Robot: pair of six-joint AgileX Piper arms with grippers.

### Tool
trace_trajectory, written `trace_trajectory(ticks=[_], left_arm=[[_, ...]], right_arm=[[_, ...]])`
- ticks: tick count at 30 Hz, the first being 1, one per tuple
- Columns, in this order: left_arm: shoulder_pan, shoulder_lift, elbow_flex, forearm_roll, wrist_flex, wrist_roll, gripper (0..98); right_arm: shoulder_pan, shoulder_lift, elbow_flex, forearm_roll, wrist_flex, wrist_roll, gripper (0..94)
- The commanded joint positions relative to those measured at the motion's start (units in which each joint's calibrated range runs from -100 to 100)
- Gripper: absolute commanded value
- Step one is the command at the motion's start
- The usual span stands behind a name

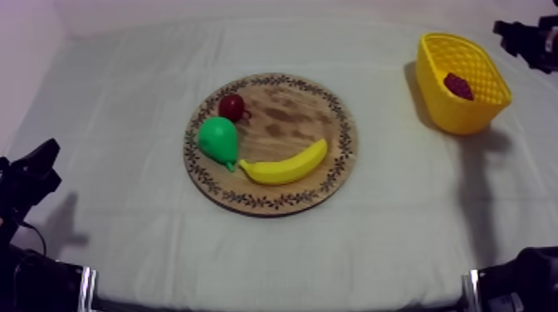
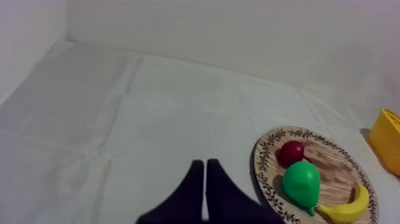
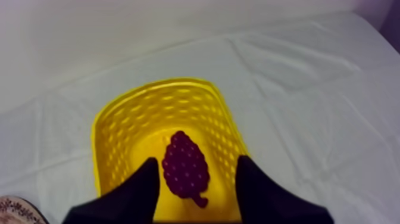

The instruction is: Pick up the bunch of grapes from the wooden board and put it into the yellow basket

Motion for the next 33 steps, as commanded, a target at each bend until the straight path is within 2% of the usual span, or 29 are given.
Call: trace_trajectory(ticks=[1,8,10,13,17,20,22,25,27,28,30,33], left_arm=[[0.0,0.0,0.0,0.01,0.0,0.0,0.1],[0.0,0.0,0.0,0.01,0.0,0.0,0.1],[0.0,0.0,0.0,0.01,0.0,0.0,0.1],[0.0,0.0,0.0,0.01,0.0,0.0,0.1],[0.0,0.0,0.0,0.01,0.0,0.0,0.1],[0.0,0.0,0.0,0.01,0.0,0.0,0.1],[0.0,0.0,0.0,0.01,0.0,0.0,0.1],[0.0,0.0,0.0,0.01,0.0,0.0,0.1],[0.0,0.0,0.0,0.01,0.0,0.0,0.1],[0.0,0.0,0.0,0.01,0.0,0.0,0.1],[0.0,0.0,0.0,0.01,0.0,0.0,0.1],[0.0,0.0,0.0,0.01,0.0,0.0,0.1]], right_arm=[[0.4,-8.1,7.5,1.5,-0.7,-2.7,33.9],[1.8,-22.1,19.7,1.7,-2.4,-2.9,22.5],[2.2,-26.4,23.3,0.9,-3.4,-1.6,18.9],[2.1,-33.0,28.3,-2.0,-4.2,1.6,15.2],[1.9,-41.6,34.9,-7.7,-5.6,7.7,12.1],[1.8,-47.6,40.0,-13.9,-6.8,13.9,11.5],[1.5,-51.3,42.8,-20.5,-7.6,20.3,10.9],[0.8,-56.2,44.6,-32.9,-6.0,32.0,7.6],[0.3,-59.1,45.1,-37.4,-3.3,35.8,4.2],[0.1,-60.5,45.2,-38.6,-1.5,36.8,3.0],[-0.4,-63.3,45.4,-39.3,2.7,36.8,1.7],[-1.0,-67.1,45.5,-37.4,9.6,33.9,0.9]])
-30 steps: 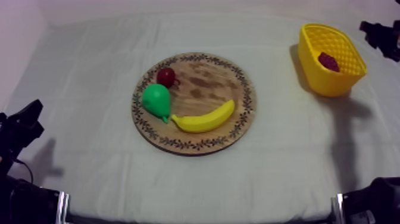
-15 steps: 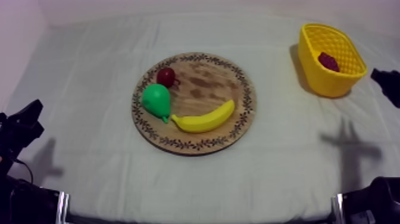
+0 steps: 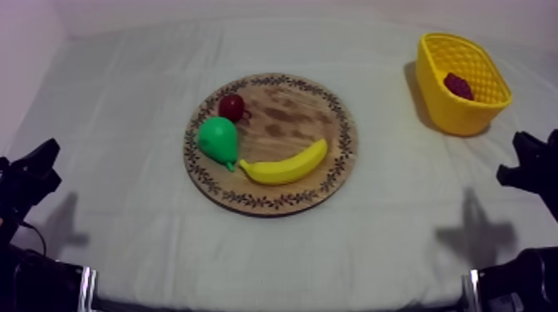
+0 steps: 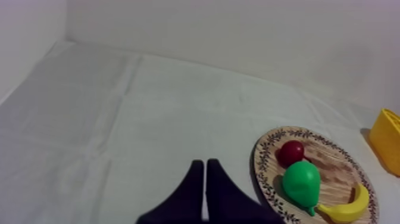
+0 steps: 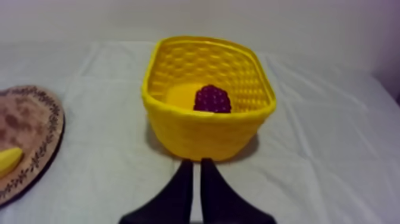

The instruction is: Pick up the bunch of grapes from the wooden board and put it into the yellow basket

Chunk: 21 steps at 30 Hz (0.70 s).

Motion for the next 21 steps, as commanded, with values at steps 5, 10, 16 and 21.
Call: trace_trajectory(ticks=[5,10,16,21], left_arm=[[0.0,0.0,0.0,0.01,0.0,0.0,0.1],[0.0,0.0,0.0,0.01,0.0,0.0,0.1],[0.0,0.0,0.0,0.01,0.0,0.0,0.1],[0.0,0.0,0.0,0.01,0.0,0.0,0.1]], right_arm=[[-1.0,-7.4,0.1,2.9,10.7,-2.6,0.5],[-1.4,-8.6,0.1,3.4,12.1,-3.8,0.4],[-1.5,-8.8,0.1,3.6,12.5,-1.0,0.9],[-1.5,-8.8,0.1,3.6,12.6,1.0,0.6]])
